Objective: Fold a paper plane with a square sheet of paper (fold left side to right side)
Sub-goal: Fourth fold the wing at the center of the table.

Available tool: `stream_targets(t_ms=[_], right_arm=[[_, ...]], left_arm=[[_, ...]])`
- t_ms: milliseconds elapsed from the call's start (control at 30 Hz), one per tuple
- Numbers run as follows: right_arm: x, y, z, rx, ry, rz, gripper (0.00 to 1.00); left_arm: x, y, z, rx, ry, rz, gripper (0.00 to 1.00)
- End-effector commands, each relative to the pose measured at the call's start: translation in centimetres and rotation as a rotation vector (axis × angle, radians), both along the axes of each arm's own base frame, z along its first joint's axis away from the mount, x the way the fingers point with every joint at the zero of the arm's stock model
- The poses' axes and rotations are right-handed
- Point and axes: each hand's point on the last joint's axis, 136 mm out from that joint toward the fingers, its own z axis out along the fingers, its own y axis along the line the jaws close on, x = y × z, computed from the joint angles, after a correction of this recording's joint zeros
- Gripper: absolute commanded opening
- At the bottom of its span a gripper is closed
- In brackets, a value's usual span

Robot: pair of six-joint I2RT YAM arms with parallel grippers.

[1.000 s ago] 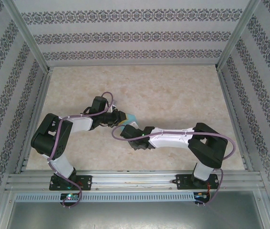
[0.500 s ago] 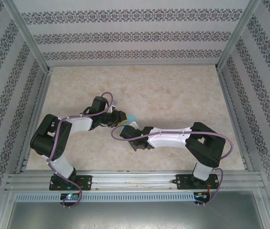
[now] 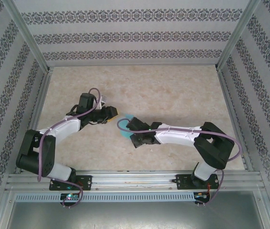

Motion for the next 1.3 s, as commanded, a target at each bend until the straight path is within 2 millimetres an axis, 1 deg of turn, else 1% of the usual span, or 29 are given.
stream_targets(t_ms=[0, 100, 167, 500, 633, 833, 1033, 1133, 1267], right_arm=[[-1.3, 1.8, 0.7, 0.180, 0.112, 0.079, 0.00], [-1.6, 2.1, 0.4, 0.287, 0.203, 0.087, 0.00], [-1.6, 2.1, 0.2, 0.329, 0.241, 0.086, 0.00], [-0.9, 2.6, 0.2, 0.505, 0.306, 0.092, 0.00], [-0.8, 2.6, -0.4, 0.532, 0.349, 0.089, 0.00], [-0.5, 2.8, -0.8, 0.568, 0.378, 0.078, 0.00], [-0.7, 2.9, -1.3, 0.594, 0.409, 0.076, 0.00], [-0.6, 2.9, -1.4, 0.602, 0.415, 0.072, 0.00], [-0.6, 3.0, -1.4, 0.606, 0.420, 0.073, 0.00]], left_arm=[[-2.1, 0.8, -1.4, 0.042, 0.054, -0.040, 0.41], [-2.7, 0.6, -1.9, 0.032, 0.072, -0.058, 0.41], [-3.0, 0.6, -2.3, 0.026, 0.085, -0.065, 0.41], [-4.2, 0.2, -3.7, 0.009, 0.126, -0.087, 0.41], [-4.4, -0.7, -4.1, -0.015, 0.133, -0.097, 0.41], [-4.6, -2.2, -4.9, -0.022, 0.150, -0.120, 0.42], [-4.6, -3.3, -5.6, -0.005, 0.157, -0.134, 0.42], [-4.5, -4.1, -6.0, 0.003, 0.162, -0.150, 0.42], [-3.8, -4.6, -6.6, 0.025, 0.164, -0.149, 0.42]])
